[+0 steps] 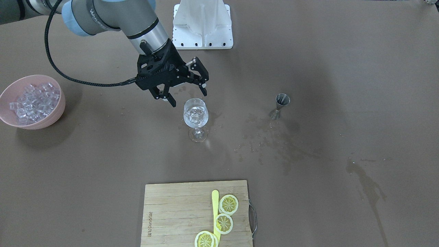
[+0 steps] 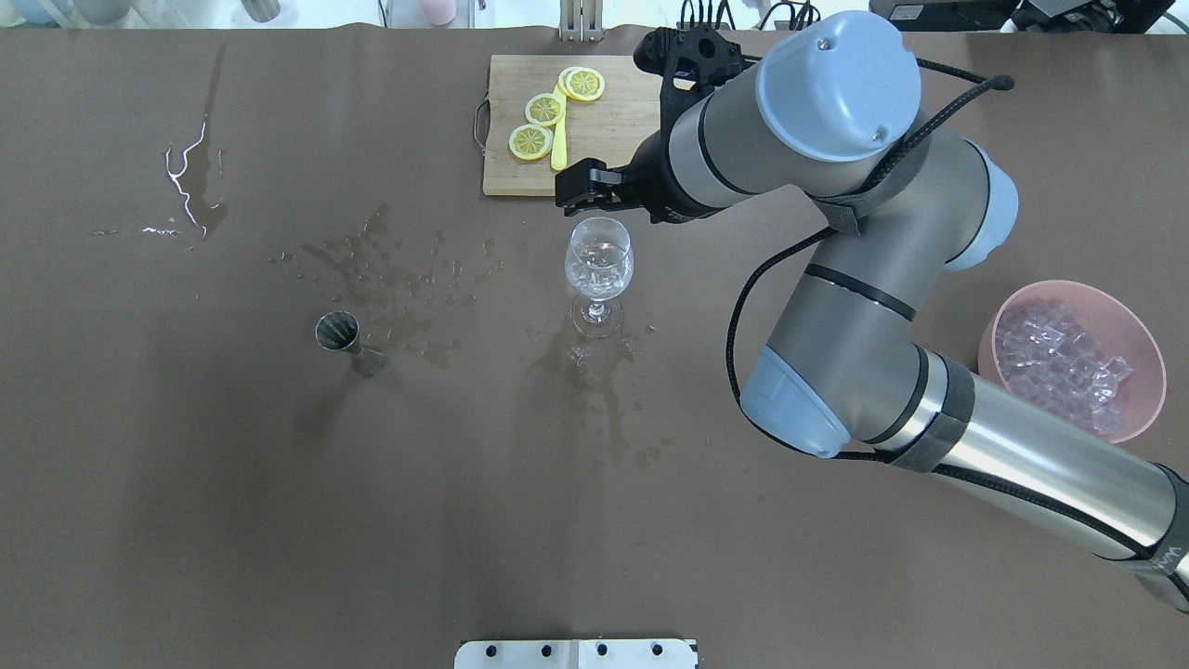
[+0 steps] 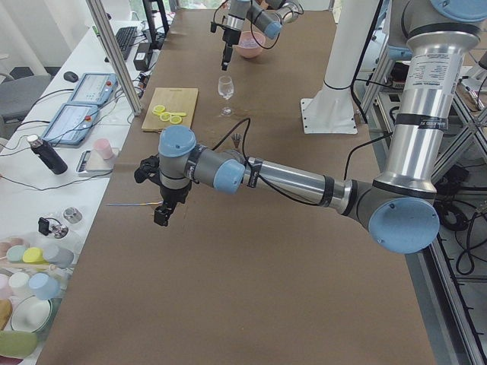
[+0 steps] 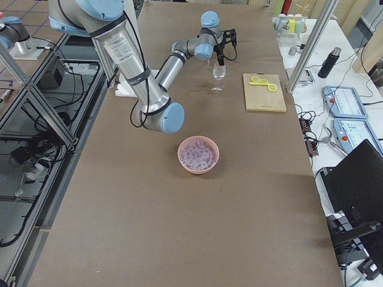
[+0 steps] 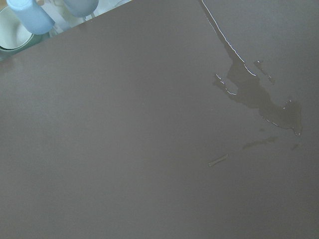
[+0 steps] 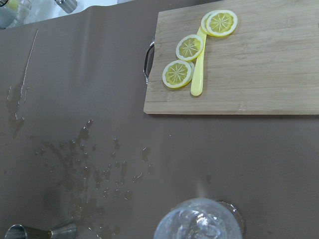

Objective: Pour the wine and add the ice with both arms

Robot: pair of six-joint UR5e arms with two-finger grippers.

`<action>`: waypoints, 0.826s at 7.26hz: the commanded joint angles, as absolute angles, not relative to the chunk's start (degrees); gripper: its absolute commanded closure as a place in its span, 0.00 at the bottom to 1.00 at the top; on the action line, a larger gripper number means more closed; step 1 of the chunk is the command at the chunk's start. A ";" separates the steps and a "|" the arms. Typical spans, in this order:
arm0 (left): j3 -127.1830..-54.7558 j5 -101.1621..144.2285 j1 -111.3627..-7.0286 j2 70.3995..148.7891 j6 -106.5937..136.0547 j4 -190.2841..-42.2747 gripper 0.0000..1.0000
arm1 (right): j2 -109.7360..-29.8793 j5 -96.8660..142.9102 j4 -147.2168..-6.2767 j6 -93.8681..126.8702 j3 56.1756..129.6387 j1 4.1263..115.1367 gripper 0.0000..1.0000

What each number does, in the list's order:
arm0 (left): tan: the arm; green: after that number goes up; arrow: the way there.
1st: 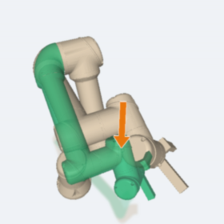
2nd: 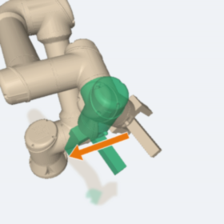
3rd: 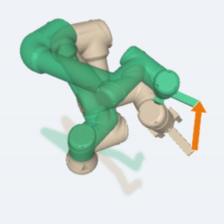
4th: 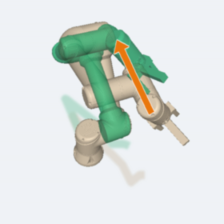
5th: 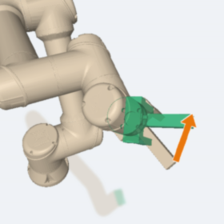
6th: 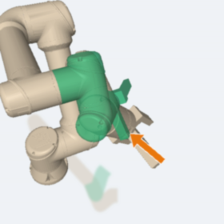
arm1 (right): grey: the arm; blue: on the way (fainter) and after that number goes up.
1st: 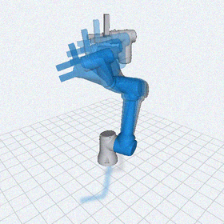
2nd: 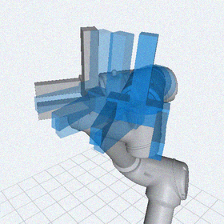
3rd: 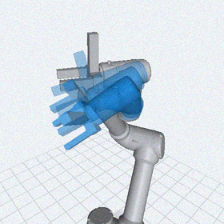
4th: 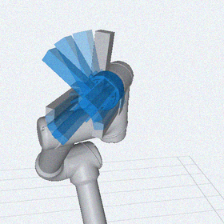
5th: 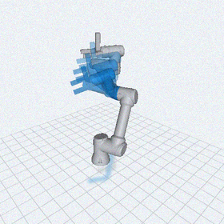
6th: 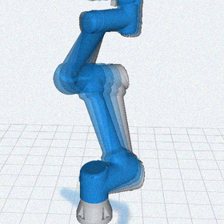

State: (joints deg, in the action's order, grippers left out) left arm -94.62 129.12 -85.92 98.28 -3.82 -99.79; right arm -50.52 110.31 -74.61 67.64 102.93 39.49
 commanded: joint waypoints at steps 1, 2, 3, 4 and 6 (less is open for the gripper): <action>-93.96 128.33 -88.23 98.35 -4.39 -99.76 0.02 | -53.07 119.04 -78.28 65.76 105.02 44.53 0.00; -93.69 127.97 -88.76 98.00 -5.00 -99.76 0.02 | -56.22 123.35 -82.57 59.22 107.29 48.13 0.00; -93.43 126.66 -89.12 97.21 -7.19 -99.76 0.02 | -59.64 125.49 -87.23 52.28 109.05 51.38 0.00; -92.30 123.52 -89.21 96.69 -8.08 -99.84 0.02 | -63.77 129.51 -91.36 43.42 110.55 55.94 0.00; -91.58 123.13 -89.38 94.75 -8.17 -100.02 0.02 | -70.54 134.29 -101.28 23.22 110.74 65.88 0.00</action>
State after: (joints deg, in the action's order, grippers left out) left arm -91.95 123.51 -89.26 95.84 -7.92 -99.88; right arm -66.34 131.83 -95.20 35.18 110.46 60.24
